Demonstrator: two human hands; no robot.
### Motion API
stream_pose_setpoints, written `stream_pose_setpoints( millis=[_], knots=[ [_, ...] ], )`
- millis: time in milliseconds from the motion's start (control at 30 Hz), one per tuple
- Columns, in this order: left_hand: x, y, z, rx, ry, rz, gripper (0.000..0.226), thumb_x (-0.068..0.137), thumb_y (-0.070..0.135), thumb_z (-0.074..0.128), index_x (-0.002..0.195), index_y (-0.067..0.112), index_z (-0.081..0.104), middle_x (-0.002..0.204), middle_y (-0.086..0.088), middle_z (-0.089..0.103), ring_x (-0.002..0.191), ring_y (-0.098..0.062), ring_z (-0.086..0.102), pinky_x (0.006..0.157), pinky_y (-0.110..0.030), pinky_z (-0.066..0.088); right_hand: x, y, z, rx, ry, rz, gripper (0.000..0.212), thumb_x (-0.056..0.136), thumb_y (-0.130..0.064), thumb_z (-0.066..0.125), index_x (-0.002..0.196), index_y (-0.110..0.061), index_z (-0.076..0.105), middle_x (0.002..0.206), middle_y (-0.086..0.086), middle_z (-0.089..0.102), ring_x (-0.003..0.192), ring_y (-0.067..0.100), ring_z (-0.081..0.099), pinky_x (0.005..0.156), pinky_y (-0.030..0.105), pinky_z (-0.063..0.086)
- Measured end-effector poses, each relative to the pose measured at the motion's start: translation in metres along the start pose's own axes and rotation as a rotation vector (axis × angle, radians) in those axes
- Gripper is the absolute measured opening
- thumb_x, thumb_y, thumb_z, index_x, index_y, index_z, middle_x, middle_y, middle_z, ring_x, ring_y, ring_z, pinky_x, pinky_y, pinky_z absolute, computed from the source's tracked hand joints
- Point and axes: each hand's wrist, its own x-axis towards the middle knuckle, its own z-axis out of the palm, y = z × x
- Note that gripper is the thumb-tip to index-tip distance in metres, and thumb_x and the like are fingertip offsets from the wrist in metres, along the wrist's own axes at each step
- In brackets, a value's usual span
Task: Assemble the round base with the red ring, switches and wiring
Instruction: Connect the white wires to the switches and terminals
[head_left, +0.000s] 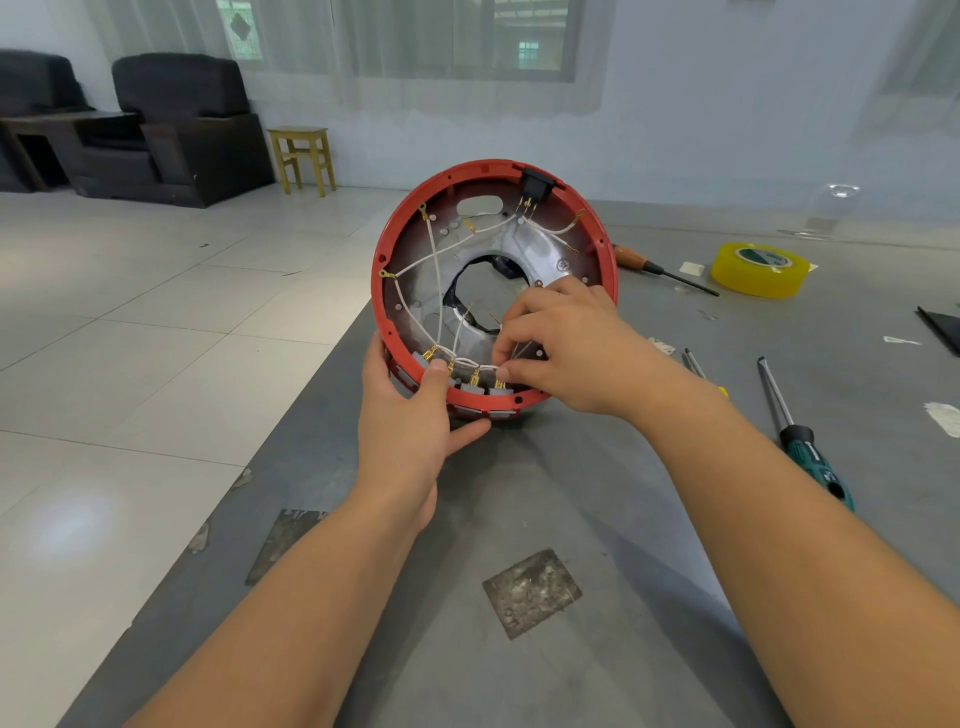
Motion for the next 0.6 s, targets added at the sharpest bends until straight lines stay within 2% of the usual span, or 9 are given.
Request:
stream_pose_setpoints(
  millis=[167,333,600],
  knots=[
    [-0.007,-0.005,0.008,-0.053,-0.037,0.01,0.065,0.104,0.006,0.062,0.149,0.049,0.043,0.127,0.011,0.066,0.098,-0.02,0.079,0.074,-0.048,0.067,0.0,-0.003,0.001,-0.011,0.012,0.009,0.008,0.09,-0.047,0.07,0.085,-0.047,0.064,0.114,-0.02,0.058,0.115,0.016,0.039,0.091,0.034,0.022],
    [-0.012,-0.006,0.011,-0.084,-0.026,0.048,0.061,0.105,0.006,0.062,0.149,0.044,0.043,0.126,0.005,0.066,0.097,-0.031,0.079,0.074,-0.049,0.067,0.001,-0.008,0.002,-0.04,0.04,0.014,0.005,0.09,-0.048,0.071,0.091,-0.042,0.071,0.116,-0.019,0.059,0.117,0.017,0.039,0.089,0.032,0.017],
    [-0.009,-0.008,0.01,-0.033,0.013,0.089,0.073,0.102,-0.004,0.062,0.152,0.045,0.042,0.125,0.006,0.066,0.093,-0.031,0.08,0.071,-0.046,0.067,0.001,-0.014,0.003,-0.042,0.026,0.051,0.006,0.092,-0.046,0.068,0.093,-0.042,0.072,0.117,-0.018,0.06,0.119,0.02,0.039,0.091,0.034,0.019]
  ],
)
